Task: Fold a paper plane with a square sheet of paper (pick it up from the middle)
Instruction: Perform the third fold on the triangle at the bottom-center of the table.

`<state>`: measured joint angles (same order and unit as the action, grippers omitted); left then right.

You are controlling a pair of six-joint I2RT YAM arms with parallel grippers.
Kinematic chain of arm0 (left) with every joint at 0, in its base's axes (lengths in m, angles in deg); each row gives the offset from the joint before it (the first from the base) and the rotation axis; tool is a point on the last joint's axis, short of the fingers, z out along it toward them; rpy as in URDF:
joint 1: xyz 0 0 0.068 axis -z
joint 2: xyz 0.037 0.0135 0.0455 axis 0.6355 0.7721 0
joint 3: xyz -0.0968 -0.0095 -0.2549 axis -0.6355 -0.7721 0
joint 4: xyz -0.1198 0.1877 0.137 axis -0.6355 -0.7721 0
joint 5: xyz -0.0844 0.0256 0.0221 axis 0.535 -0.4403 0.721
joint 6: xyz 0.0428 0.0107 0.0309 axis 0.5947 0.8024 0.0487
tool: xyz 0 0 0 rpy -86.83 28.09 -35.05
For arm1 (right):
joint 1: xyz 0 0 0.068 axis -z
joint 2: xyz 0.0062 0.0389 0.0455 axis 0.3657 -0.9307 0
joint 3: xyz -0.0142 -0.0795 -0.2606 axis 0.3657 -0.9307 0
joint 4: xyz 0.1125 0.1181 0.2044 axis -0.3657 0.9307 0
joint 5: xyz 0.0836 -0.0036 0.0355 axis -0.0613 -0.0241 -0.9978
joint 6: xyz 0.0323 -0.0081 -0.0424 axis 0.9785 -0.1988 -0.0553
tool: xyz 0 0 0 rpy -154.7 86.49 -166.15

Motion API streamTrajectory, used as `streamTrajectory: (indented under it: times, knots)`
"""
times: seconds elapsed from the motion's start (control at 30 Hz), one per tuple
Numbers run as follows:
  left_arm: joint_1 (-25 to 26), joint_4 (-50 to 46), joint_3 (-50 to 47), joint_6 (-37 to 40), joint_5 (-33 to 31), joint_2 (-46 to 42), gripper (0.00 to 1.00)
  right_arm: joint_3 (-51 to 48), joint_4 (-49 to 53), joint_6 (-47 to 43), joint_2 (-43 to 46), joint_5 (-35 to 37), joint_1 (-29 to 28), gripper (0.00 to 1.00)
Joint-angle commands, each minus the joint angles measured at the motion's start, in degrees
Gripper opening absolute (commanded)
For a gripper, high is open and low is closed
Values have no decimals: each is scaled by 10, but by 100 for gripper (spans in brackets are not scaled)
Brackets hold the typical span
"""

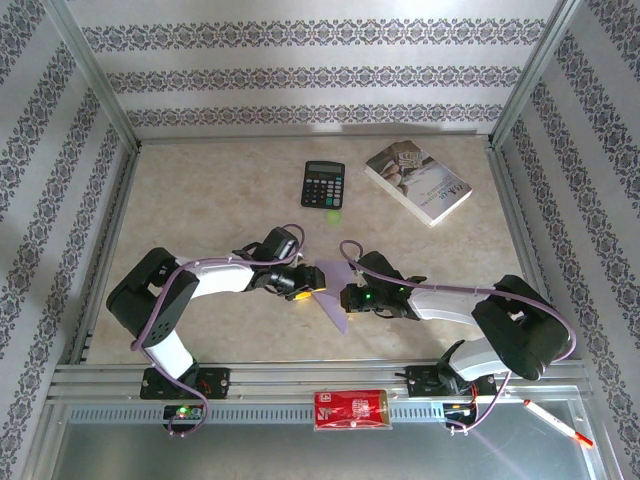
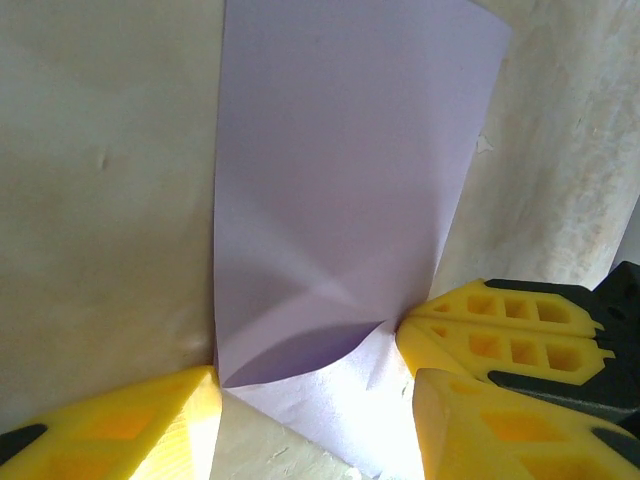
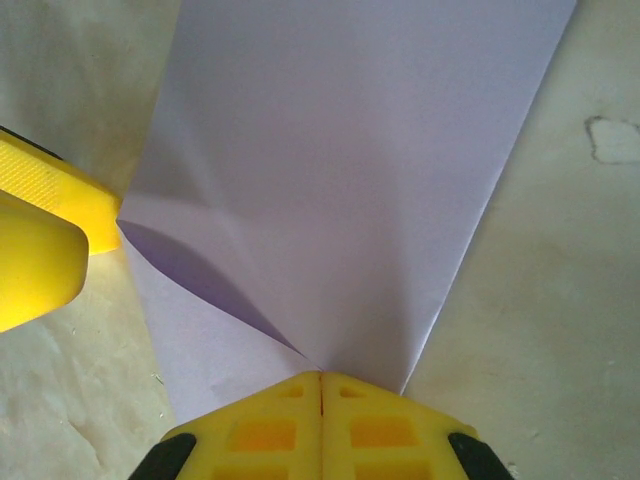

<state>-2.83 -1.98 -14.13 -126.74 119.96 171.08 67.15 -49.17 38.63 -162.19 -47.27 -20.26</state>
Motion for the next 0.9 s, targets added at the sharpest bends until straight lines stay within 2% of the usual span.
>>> streamTrajectory:
  times: [0.0,0.17,0.33,0.63,0.87]
  knots:
    - [-6,14,10,-8,-1,14,53,-19,35,7,-8,8,3,6]
    - [-6,75,-2,-37,28,20,50,-20,33,8,-9,7,3,5]
    - [-7,84,-3,-35,34,13,47,-22,30,9,-9,7,3,5]
    - [-9,-31,19,25,-14,-17,46,-22,27,8,-17,6,3,5]
    - [-11,-26,29,34,7,2,46,-22,25,10,-20,4,3,5]
